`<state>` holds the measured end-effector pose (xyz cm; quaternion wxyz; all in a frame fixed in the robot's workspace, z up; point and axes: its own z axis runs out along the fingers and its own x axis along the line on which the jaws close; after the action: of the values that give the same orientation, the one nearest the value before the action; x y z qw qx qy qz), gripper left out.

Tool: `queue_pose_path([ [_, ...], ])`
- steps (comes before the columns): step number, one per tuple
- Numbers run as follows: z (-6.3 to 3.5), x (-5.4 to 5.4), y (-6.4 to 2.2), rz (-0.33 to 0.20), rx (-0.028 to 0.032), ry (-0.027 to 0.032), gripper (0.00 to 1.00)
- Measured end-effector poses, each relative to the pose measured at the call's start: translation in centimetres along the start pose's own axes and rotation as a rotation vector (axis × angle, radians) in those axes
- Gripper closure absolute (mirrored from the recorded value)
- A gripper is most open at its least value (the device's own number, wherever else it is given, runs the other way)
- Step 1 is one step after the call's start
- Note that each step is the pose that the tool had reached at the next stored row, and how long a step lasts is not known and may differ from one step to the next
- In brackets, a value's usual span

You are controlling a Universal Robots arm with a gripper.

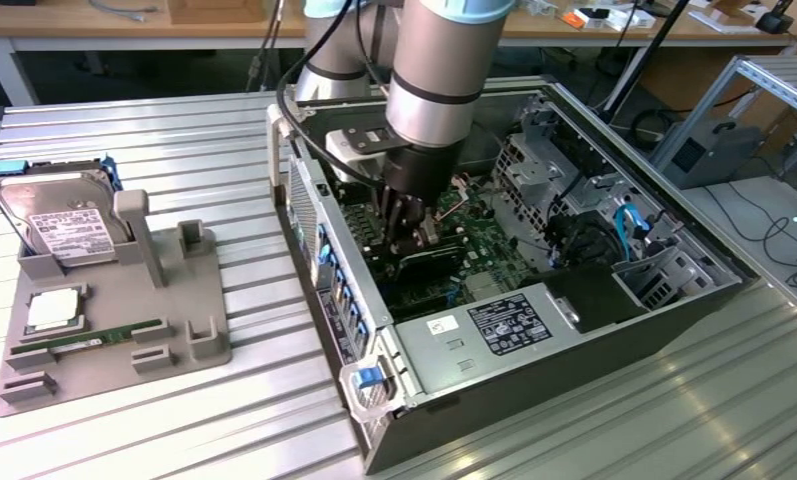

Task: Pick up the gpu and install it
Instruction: 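Press down on the gpu until it lock into place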

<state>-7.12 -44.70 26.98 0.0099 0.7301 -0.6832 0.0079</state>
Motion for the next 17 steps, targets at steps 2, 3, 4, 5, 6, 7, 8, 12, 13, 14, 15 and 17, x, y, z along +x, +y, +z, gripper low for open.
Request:
queue_pose_path([
  [2, 0.0, 0.1, -1.27, 0.0, -0.0002, -0.0007, 0.87],
  [3, 0.0, 0.1, -1.6, 0.0, -0.0001, -0.0008, 0.87],
  [4, 0.0, 0.1, -1.82, 0.0, -0.0001, -0.0008, 0.87],
  [5, 0.0, 0.1, -1.93, 0.0, -0.0002, -0.0007, 0.87],
  [6, -0.01, 0.1, -1.97, 0.0, -0.0002, -0.0006, 0.87],
  [7, -0.03, 0.1, -2.0, 0.0, -0.0003, -0.0007, 0.87],
  [8, -0.1, 0.1, -2.02, 0.0, 0.0001, -0.0012, 0.87],
  [12, -0.86, 0.2, -2.18, 0.0, -0.0002, -0.0008, 0.87],
  [13, -1.06, 0.2, -2.26, 0.0, -0.0001, -0.0008, 0.87],
  [14, -1.25, 0.2, -2.36, 0.0, -0.0002, -0.0008, 0.87],
  [15, -1.35, 0.2, -2.5, 0.0, -0.0003, -0.0006, 0.87],
  [17, -1.39, 0.2, -3.13, 0.0, -0.0002, -0.0009, 0.87],
])
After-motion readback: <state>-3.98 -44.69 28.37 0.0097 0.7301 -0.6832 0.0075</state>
